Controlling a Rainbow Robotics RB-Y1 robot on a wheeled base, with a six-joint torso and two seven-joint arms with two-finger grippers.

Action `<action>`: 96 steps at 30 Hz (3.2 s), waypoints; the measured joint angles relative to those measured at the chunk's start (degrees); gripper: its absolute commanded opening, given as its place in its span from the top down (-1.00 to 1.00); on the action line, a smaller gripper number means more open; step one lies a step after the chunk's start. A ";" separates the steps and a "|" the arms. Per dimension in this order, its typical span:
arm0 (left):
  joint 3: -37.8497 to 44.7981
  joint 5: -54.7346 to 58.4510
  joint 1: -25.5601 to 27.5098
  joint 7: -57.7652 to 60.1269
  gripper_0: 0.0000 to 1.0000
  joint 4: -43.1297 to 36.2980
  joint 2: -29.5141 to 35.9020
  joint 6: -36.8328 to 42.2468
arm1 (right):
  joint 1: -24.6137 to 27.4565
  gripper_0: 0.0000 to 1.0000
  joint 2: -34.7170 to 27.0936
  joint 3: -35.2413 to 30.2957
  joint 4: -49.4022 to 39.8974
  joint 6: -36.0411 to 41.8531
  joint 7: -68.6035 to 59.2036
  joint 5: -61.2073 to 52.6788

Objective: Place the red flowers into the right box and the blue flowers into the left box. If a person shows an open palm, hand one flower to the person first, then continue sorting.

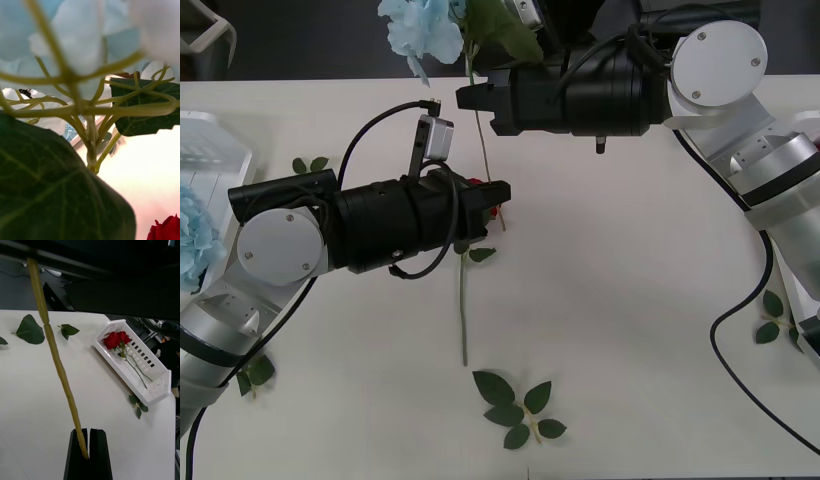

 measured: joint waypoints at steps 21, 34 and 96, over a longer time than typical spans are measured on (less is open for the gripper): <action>2.48 5.25 -0.24 5.38 1.00 0.07 4.90 3.71 | 0.00 -0.95 0.00 0.01 0.00 -2.75 1.63 -0.09; 28.06 5.27 6.43 5.39 1.00 2.68 13.03 23.11 | 0.00 -0.95 -4.42 -1.08 0.00 7.77 3.39 -4.18; 58.79 6.85 24.99 4.29 -1.00 28.44 25.28 36.87 | 6.63 -0.95 -31.77 -1.52 -0.09 22.62 39.35 -20.16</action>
